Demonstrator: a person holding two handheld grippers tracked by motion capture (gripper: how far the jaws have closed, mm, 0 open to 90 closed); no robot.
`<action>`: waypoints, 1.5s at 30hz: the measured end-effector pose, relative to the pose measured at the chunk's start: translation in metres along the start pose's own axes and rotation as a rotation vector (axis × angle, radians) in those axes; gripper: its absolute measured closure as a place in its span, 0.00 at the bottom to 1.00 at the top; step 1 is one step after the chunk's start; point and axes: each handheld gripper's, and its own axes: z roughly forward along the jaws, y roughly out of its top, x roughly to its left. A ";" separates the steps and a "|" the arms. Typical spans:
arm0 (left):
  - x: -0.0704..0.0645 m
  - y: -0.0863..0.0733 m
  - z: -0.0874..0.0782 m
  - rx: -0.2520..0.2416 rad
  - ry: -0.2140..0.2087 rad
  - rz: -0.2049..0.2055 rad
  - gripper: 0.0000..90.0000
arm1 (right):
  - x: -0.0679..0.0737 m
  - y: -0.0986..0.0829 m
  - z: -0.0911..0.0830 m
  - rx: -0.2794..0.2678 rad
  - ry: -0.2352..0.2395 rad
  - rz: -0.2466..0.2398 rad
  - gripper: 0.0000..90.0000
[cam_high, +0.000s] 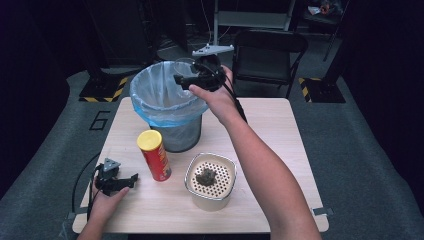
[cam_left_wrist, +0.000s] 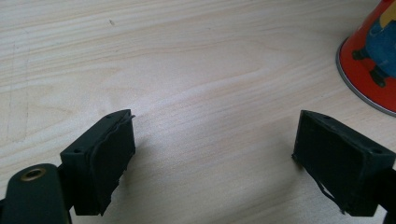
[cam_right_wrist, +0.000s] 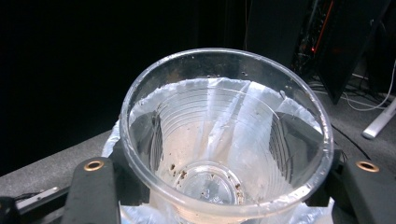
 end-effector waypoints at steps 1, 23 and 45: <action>0.000 0.000 0.000 -0.004 0.002 0.000 0.13 | -0.001 0.000 0.006 0.004 -0.003 0.005 0.37; -0.002 -0.001 0.000 -0.007 0.000 -0.004 0.13 | 0.009 -0.012 0.052 0.061 0.022 -0.009 0.19; -0.002 -0.001 -0.001 -0.006 -0.007 0.002 0.13 | 0.000 -0.022 0.000 0.008 0.047 -0.009 0.25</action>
